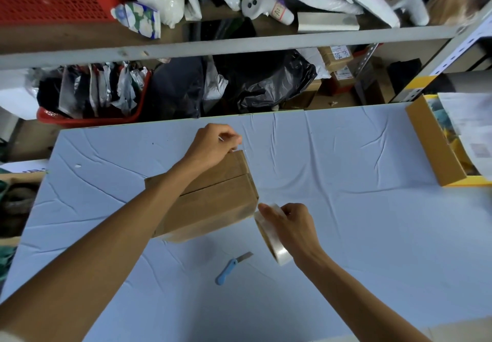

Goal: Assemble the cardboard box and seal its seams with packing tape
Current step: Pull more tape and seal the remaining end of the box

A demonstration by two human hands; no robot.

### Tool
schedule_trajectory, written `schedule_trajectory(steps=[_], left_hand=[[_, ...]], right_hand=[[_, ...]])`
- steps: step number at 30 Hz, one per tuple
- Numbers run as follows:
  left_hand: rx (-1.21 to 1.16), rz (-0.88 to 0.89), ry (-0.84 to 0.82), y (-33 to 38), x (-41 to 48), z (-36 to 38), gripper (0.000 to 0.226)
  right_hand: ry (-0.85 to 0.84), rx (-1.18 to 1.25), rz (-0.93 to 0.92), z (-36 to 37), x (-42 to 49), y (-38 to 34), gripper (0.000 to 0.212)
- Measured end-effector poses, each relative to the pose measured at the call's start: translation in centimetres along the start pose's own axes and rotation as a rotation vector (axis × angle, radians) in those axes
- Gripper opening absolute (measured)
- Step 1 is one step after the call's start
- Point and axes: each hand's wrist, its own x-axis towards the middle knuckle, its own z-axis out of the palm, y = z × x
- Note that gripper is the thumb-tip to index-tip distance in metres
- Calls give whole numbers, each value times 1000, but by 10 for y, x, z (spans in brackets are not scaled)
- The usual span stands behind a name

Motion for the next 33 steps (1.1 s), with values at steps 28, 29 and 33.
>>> schedule_trajectory(steps=[28,29,33], left_hand=[[288,-326,-75,21,5,29,14],[302,-318,-48,22,3,30,14],[194,96,67,22,-15,16,12]], right_hand=[[-21,-51,39,-1,9,-6,47],[-23,-45,42,-2,9,-6,47],[-28,-29,42,-5,8,-5,47]])
